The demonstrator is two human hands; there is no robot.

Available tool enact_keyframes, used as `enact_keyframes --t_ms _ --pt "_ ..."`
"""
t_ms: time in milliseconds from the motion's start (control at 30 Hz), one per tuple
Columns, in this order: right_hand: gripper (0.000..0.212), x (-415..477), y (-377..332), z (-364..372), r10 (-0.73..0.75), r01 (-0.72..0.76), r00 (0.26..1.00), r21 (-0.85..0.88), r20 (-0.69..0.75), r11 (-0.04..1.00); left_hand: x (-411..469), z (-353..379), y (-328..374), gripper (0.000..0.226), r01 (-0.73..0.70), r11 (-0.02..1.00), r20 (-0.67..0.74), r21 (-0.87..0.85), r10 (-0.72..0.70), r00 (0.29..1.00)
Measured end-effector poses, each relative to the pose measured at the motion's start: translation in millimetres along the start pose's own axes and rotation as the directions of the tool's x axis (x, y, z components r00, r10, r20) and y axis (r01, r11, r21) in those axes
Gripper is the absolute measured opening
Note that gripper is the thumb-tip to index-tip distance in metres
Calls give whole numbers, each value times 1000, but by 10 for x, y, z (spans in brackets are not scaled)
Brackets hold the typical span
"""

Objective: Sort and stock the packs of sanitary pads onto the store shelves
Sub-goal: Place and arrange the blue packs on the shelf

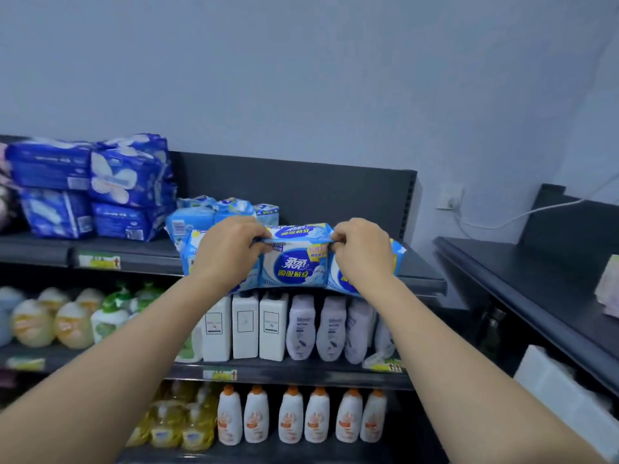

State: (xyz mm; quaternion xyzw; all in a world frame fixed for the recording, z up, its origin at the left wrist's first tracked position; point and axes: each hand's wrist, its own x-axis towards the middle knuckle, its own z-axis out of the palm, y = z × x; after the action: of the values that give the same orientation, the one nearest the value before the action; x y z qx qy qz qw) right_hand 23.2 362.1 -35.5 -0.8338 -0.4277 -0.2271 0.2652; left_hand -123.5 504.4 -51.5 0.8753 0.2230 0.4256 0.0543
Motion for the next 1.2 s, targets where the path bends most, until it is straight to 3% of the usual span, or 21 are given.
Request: enact_keyframes --t_ms 300,500,667,800,900,1000,1133,1200 --pt "19 1340 -335 698 -116 126 990 119 -86 985 1049 132 -785 18 49 989 -149 137 -29 988" --pt "25 2067 -653 1110 -150 171 979 151 -139 974 1516 314 -1329 20 161 982 -252 100 -132 959" --pt "24 2557 -951 1562 -93 113 992 298 -81 948 1904 485 -1866 16 241 965 -250 102 -210 945" --pt "26 2883 -1216 1950 27 -24 1000 468 1 884 2209 624 -2266 19 384 923 -254 -33 -380 890" --pt "31 3072 -1352 2337 192 -246 969 620 154 745 2372 684 -2558 29 523 841 -131 -141 -539 832" --pt "34 3175 -1408 2666 188 -364 926 643 327 673 2503 695 -2750 33 573 819 92 -45 -567 818" --pt "33 3366 -1465 2681 -27 -251 904 582 426 774 2689 596 -2716 43 421 882 399 211 -471 787" --pt "36 3424 -1440 2549 -183 -13 869 389 460 921 2727 570 -2670 55 274 896 552 350 -434 712"
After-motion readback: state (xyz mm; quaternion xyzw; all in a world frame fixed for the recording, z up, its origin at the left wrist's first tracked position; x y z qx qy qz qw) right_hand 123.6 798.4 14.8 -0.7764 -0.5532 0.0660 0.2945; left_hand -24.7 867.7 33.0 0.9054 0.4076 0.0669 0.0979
